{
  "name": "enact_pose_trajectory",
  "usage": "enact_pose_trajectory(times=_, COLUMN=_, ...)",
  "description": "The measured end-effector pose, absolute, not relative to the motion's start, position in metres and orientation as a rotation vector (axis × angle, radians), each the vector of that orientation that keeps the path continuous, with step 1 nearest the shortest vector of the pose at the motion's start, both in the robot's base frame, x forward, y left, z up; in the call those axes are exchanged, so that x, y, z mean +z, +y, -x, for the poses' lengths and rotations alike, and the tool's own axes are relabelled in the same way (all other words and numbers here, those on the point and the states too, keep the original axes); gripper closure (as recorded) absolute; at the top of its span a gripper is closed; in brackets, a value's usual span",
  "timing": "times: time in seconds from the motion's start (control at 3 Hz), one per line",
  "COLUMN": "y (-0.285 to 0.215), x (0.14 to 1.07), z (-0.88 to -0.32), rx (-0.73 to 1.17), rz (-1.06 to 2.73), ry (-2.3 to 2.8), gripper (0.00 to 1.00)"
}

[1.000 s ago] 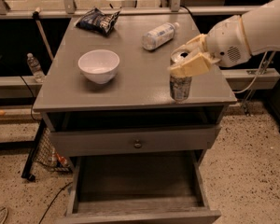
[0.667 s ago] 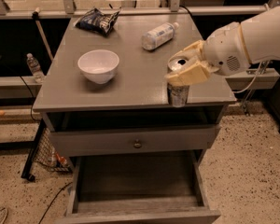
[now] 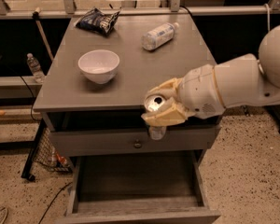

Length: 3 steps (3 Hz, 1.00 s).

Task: Place redbull can into middle drawer

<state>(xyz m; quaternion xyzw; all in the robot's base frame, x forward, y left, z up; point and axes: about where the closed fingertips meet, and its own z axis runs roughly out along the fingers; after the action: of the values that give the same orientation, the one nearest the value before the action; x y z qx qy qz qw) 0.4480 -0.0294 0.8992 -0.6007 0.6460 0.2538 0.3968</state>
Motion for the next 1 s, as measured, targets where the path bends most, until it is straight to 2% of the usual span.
enact_pose_trajectory(times=0.33, y=-0.015, x=0.851, z=-0.435, rx=0.654, rz=1.489, ry=1.624, gripper=1.0)
enact_pose_trajectory(times=1.0, y=-0.027, x=0.827, z=-0.442, rx=0.654, rz=1.449, ry=1.648, gripper=1.0)
